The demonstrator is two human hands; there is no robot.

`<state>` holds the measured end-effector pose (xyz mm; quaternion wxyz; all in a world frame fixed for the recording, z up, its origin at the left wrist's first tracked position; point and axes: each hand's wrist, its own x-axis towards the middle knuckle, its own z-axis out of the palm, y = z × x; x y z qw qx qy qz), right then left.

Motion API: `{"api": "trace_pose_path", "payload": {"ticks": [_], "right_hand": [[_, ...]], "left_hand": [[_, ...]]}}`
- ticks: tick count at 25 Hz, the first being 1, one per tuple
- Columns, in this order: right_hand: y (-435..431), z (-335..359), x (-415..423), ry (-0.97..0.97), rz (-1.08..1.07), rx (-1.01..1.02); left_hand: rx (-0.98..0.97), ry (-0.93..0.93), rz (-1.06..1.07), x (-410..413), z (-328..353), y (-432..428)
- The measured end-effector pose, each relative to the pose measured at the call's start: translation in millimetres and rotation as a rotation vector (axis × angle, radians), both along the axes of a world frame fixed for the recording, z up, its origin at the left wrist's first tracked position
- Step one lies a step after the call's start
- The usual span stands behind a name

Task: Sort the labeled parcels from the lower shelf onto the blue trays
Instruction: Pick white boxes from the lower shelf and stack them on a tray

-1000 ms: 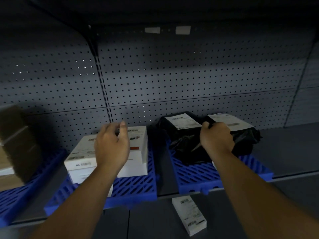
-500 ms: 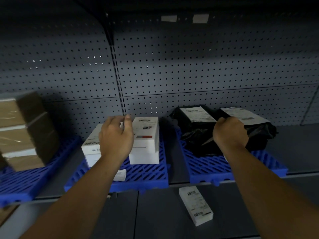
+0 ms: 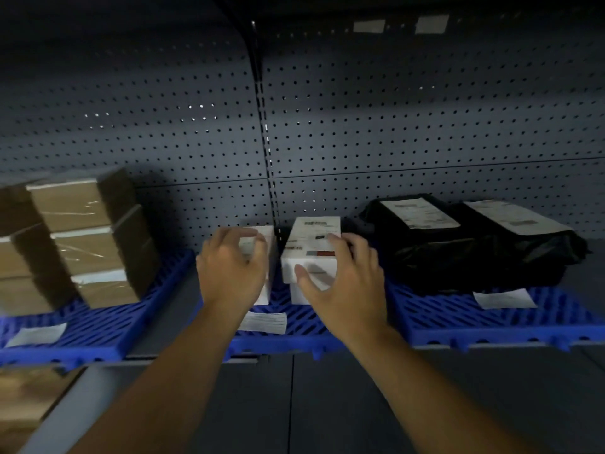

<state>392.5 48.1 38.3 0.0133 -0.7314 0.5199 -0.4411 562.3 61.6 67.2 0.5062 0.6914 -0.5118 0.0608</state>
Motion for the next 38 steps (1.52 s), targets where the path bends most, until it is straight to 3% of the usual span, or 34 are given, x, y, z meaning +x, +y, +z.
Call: {"api": "trace_pose_path", "payload": {"ticks": [9,27,32,38], "right_hand": [[-17,-21,27,-0.019,-0.159,0.058],[-20,-22,26,-0.163,-0.047,0.127],[-2,-19,9,-0.219,0.012,0.085],[31,-35,-45,-0.131,-0.104,0.065]], "left_hand": [[0.095,-0.168,0.065,24,-26,11],[0.056,-0.203,0.035,32,-38,14],[-0.045,-0.251,-0.086,16,-31,23],[-0.090,-0.272,-0.287,-32,-41,32]]}}
